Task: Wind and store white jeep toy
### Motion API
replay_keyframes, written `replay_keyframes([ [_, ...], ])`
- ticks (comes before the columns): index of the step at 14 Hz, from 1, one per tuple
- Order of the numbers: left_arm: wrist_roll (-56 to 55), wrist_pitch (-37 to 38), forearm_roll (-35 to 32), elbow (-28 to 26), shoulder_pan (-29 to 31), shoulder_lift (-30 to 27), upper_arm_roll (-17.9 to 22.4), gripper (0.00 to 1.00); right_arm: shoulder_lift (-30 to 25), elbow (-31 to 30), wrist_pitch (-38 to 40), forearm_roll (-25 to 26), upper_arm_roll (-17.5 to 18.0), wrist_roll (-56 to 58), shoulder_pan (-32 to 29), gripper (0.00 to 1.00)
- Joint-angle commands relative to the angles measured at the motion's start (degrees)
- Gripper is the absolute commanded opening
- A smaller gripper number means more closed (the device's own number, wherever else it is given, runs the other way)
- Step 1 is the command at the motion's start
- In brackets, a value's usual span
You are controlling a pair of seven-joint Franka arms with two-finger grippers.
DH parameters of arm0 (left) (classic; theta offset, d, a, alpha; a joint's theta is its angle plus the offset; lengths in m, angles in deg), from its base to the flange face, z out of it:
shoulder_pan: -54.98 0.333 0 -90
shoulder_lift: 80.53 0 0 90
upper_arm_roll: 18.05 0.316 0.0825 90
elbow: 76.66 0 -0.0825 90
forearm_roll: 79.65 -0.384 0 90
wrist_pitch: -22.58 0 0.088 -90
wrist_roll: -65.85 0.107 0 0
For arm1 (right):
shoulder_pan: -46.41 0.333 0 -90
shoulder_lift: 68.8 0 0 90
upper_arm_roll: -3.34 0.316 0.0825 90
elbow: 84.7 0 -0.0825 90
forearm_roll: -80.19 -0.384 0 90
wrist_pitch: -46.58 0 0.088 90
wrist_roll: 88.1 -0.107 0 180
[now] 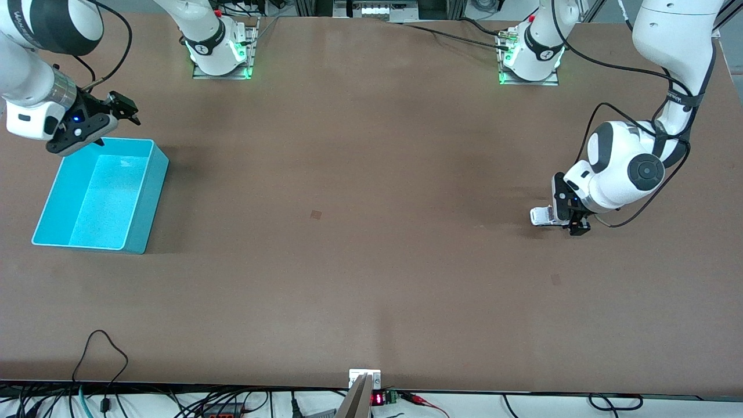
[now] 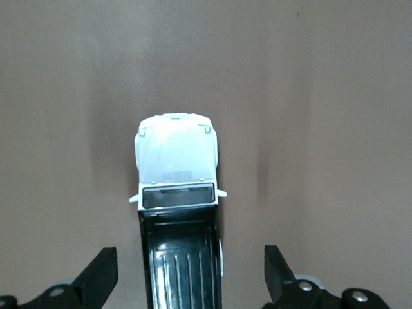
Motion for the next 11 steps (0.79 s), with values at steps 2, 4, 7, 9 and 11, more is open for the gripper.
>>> replay_keyframes([
  [2,1.42,-0.77,-0.13,0.05,0.3,0.72,-0.23,1.0,2.33,0.67,-1.27,0.31,0.28,3.69,6.18,1.0],
  [4,1.42,-0.77,-0.14,0.32,0.3,0.72,-0.23,1.0,3.74,0.76,-1.36,0.4,0.28,6.93,8.04,1.0],
  [7,1.42,-2.25,0.04,0.41,0.3,0.81,-0.23,1.0,4.36,0.85,-0.75,0.4,0.19,8.44,7.87,1.0],
  [9,1.42,-2.87,0.04,0.41,0.3,1.34,-0.23,1.0,4.36,0.85,-0.57,0.4,0.19,8.53,7.78,1.0],
  [11,1.42,-2.96,0.04,0.41,0.3,1.51,-0.23,1.0,4.36,0.85,-0.66,0.4,0.19,8.53,7.78,1.0],
])
